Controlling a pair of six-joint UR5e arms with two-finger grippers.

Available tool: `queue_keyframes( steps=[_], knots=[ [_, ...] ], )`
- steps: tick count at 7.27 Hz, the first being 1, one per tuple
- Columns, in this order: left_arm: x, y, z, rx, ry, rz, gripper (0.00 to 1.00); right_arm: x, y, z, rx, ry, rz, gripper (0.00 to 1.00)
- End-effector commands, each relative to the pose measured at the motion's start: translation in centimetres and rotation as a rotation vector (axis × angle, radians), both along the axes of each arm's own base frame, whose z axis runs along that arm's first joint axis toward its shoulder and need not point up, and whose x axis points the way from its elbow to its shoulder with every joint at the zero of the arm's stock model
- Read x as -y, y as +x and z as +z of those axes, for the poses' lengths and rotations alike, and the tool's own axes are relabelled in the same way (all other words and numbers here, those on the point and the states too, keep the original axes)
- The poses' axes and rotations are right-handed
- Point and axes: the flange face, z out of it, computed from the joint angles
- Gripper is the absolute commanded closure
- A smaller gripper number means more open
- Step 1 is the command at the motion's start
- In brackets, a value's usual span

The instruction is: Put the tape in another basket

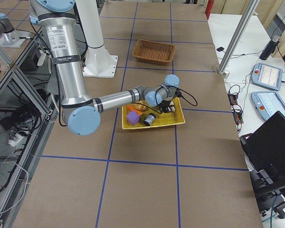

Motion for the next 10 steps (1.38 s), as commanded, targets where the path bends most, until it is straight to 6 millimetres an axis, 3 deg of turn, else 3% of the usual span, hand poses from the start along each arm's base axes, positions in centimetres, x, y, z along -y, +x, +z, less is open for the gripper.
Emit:
queue_keyframes(
  steps=[1, 2, 4, 6, 7, 8, 9, 10],
  knots=[
    [0.1, 0.0, -0.1, 0.0, 0.004, -0.001, 0.02, 0.3, 1.4, -2.7, 0.052, 0.012, 0.008, 1.0],
    [0.1, 0.0, -0.4, -0.001, 0.009, -0.002, 0.02, 1.0, 3.1, -4.6, 0.13, -0.061, 0.024, 1.0],
    [2.3, 0.1, -3.2, -0.006, 0.046, -0.021, 0.02, -0.1, 4.1, -10.9, 0.203, -0.152, 0.134, 1.0],
    [4.2, 0.3, -6.7, -0.059, 0.139, -0.173, 0.02, -0.2, 1.6, -18.8, 0.312, -0.253, 0.239, 1.0],
    [4.5, 2.7, -8.2, -0.114, 0.188, -0.227, 0.02, -1.1, -0.2, -20.8, 0.387, -0.287, 0.305, 1.0],
    [4.7, 6.2, -10.1, -0.186, 0.207, -0.271, 0.02, -2.6, -2.2, -22.0, 0.464, -0.302, 0.364, 1.0],
    [5.7, 9.7, -13.3, -0.279, 0.215, -0.314, 0.02, -3.9, -3.8, -22.9, 0.521, -0.323, 0.401, 1.0],
    [7.0, 12.8, -17.7, -0.397, 0.157, -0.39, 0.02, -5.3, -5.2, -23.9, 0.587, -0.376, 0.435, 1.0]
  ],
)
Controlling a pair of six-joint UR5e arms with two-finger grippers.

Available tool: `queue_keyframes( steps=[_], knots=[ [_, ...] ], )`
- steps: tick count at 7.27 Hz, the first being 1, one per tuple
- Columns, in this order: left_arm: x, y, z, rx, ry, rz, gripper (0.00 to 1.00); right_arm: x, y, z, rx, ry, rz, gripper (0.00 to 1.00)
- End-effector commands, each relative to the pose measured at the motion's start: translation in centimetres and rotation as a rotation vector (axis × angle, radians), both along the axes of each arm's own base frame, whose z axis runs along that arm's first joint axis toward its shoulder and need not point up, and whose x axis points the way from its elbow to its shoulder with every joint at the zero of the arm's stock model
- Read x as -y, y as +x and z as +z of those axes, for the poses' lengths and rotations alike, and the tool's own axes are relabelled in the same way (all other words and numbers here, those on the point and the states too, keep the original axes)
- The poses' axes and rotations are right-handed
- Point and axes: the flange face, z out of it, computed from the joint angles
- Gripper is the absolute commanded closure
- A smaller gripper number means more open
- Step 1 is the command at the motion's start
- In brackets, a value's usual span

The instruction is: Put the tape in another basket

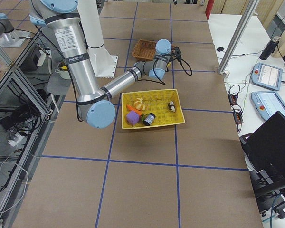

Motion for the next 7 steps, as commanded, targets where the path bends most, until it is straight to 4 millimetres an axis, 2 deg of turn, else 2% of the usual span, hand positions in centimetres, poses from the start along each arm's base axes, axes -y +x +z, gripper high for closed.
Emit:
queue_keyframes(
  steps=[1, 2, 3, 4, 5, 7],
  knots=[
    [2.5, 7.7, -9.7, -0.308, -0.123, -0.105, 0.02, -3.6, -3.0, -2.4, 0.22, -0.143, 0.092, 1.0],
    [3.3, 11.8, -14.6, -0.438, -0.225, -0.118, 0.02, -6.0, -4.9, -3.5, 0.369, -0.232, 0.13, 1.0],
    [2.5, 15.1, -17.9, -0.532, -0.278, -0.09, 0.02, -8.0, -6.3, -4.4, 0.469, -0.291, 0.152, 1.0],
    [1.6, 17.3, -20.7, -0.637, -0.343, -0.071, 0.02, -8.6, -6.8, -5.9, 0.52, -0.323, 0.134, 1.0],
    [0.7, 17.7, -22.7, -0.752, -0.403, -0.064, 0.02, -8.8, -6.6, -7.2, 0.554, -0.372, 0.12, 1.0],
    [-0.8, 17.4, -24.7, -0.901, -0.501, -0.019, 0.02, -10.2, -6.8, -7.8, 0.609, -0.367, 0.077, 1.0]
  ],
)
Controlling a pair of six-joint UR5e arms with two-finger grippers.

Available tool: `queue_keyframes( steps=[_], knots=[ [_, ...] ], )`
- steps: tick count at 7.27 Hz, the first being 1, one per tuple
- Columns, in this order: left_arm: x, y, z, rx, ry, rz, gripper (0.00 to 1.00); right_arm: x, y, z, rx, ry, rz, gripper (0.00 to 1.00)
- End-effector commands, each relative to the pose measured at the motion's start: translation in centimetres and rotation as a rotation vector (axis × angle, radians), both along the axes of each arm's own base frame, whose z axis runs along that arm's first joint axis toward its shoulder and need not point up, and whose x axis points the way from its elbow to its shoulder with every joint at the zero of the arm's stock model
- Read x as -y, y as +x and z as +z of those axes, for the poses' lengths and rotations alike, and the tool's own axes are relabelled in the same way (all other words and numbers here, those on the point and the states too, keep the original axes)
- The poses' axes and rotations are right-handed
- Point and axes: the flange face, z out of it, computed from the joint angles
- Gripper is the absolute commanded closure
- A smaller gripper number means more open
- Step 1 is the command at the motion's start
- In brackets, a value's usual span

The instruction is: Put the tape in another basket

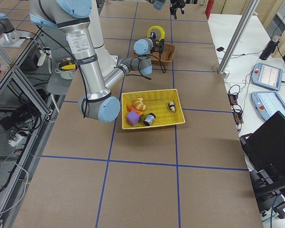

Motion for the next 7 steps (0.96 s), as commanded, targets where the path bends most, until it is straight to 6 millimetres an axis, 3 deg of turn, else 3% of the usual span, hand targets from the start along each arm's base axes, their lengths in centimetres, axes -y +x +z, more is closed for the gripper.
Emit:
queue_keyframes(
  steps=[1, 2, 4, 6, 7],
  knots=[
    [-1.6, 0.5, -3.5, -0.119, -0.068, 0.123, 0.02, -1.5, -0.6, -0.7, 0.043, 0.007, -0.034, 1.0],
    [-2.3, 0.6, -5.1, -0.142, -0.057, 0.19, 0.02, -1.9, -0.5, -0.9, 0.049, 0.012, -0.047, 1.0],
    [-3.4, 0.6, -8.5, -0.148, 0.02, 0.287, 0.02, -3.2, -0.9, -4.2, 0.105, 0.049, -0.076, 1.0],
    [-5.3, -0.3, -8.7, -0.226, 0.174, 0.269, 0.02, -3.9, -0.4, -7.7, 0.167, 0.089, -0.083, 1.0],
    [-5.8, 0.3, -8.8, -0.266, 0.211, 0.246, 0.02, -3.9, -0.4, -8.2, 0.175, 0.095, -0.081, 1.0]
  ],
)
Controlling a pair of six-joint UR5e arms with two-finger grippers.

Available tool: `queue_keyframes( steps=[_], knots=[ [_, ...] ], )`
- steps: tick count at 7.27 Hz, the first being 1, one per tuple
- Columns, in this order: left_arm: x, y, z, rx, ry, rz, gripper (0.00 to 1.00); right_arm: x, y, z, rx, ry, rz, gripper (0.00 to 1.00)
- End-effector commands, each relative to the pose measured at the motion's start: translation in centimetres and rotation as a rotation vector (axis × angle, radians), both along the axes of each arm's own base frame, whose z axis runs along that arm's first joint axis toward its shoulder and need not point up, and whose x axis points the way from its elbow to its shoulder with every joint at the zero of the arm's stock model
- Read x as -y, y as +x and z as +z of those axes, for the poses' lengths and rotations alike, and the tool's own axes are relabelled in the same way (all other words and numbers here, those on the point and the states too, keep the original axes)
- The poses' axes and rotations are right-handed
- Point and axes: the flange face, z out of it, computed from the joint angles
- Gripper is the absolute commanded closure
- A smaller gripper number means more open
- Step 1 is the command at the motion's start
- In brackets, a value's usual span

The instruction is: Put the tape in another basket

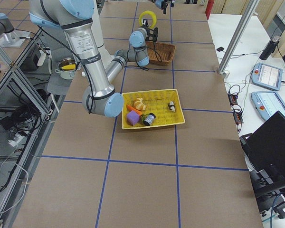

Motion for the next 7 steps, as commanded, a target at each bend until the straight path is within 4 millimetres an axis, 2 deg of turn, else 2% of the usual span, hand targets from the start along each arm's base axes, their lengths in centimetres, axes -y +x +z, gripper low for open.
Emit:
queue_keyframes(
  steps=[1, 3, 4, 6, 7],
  knots=[
    [-0.9, -0.1, 0.5, -0.135, 0.038, -0.078, 0.02, -0.1, 0.1, -1.2, 0.02, 0.014, 0.0, 1.0],
    [-2.8, 2.0, 4.1, -0.314, 0.094, -0.133, 0.02, -0.1, 0.1, -1.2, 0.018, 0.02, 0.003, 1.0],
    [-2.9, 2.3, 4.8, -0.36, 0.107, -0.148, 0.02, -0.2, 0.1, -1.2, 0.019, 0.022, 0.004, 1.0],
    [-4.9, 4.8, 4.5, -0.464, 0.098, -0.134, 0.02, -0.2, 0.1, -1.9, 0.029, 0.029, 0.001, 1.0],
    [-5.3, 4.8, 4.0, -0.514, 0.033, -0.114, 0.02, -0.5, -0.2, -1.9, 0.028, 0.028, -0.005, 1.0]
  ],
)
